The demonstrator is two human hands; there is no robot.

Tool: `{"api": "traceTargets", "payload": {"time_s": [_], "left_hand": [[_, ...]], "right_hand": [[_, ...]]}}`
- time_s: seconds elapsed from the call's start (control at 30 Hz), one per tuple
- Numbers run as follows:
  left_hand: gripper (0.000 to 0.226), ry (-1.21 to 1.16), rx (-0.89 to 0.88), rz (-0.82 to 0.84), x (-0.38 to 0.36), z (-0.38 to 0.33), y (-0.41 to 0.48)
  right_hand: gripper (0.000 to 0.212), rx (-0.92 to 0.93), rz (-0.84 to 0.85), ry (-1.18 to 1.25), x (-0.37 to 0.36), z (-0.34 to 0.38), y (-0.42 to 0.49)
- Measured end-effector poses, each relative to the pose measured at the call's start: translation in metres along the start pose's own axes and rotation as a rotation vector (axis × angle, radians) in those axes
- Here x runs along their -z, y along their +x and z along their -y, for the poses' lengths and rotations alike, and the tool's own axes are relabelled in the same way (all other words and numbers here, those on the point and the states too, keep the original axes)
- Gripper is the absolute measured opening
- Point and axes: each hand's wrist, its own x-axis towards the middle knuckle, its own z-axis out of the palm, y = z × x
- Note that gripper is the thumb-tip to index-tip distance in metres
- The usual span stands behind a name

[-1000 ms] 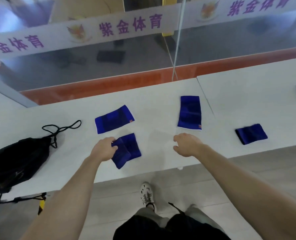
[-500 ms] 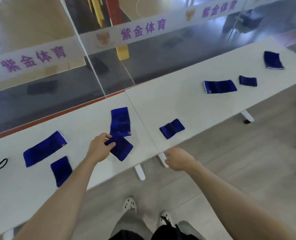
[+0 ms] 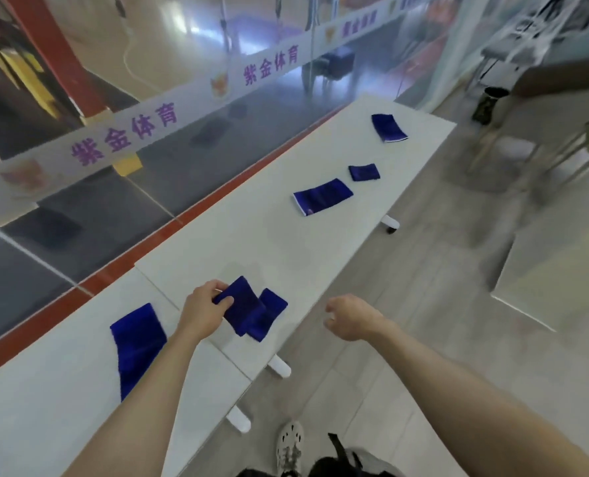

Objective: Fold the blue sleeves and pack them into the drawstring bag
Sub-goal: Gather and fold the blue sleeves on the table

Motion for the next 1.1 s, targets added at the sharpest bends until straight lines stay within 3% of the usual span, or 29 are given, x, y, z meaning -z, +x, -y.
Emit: {"api": "traceTargets", "payload": {"time_s": [0.23, 0.53, 0.67, 0.83, 0.97, 1.1], "left_hand": [[0.018, -0.001, -0.139, 0.080, -0.034, -0.080, 0.081], [0.020, 0.030, -0.177, 0.102, -0.098, -0.181, 0.194], [0.019, 0.013, -0.144, 0.051, -0.133, -0.223, 0.247], [0.023, -0.036, -0.038, -0.016, -0.161, -0.268, 0.292], [0.023, -0.114, 0.067, -0.094, -0.169, -0.287, 0.316], [0.016, -0.117, 0.144, -0.026, -0.170, -0.290, 0.346]], "right_hand": [[0.042, -0.112, -0.080, 0.080, 0.045, -0.053, 0.027], [0.040, -0.146, -0.104, 0.128, 0.113, -0.149, 0.116], [0.046, -0.110, -0.075, 0.139, 0.159, -0.198, 0.178], [0.035, -0.050, -0.031, 0.067, 0.212, -0.240, 0.258], [0.043, 0.002, -0.033, 0.014, 0.250, -0.252, 0.315], [0.047, 0.035, -0.020, -0.005, 0.275, -0.257, 0.376]]}}
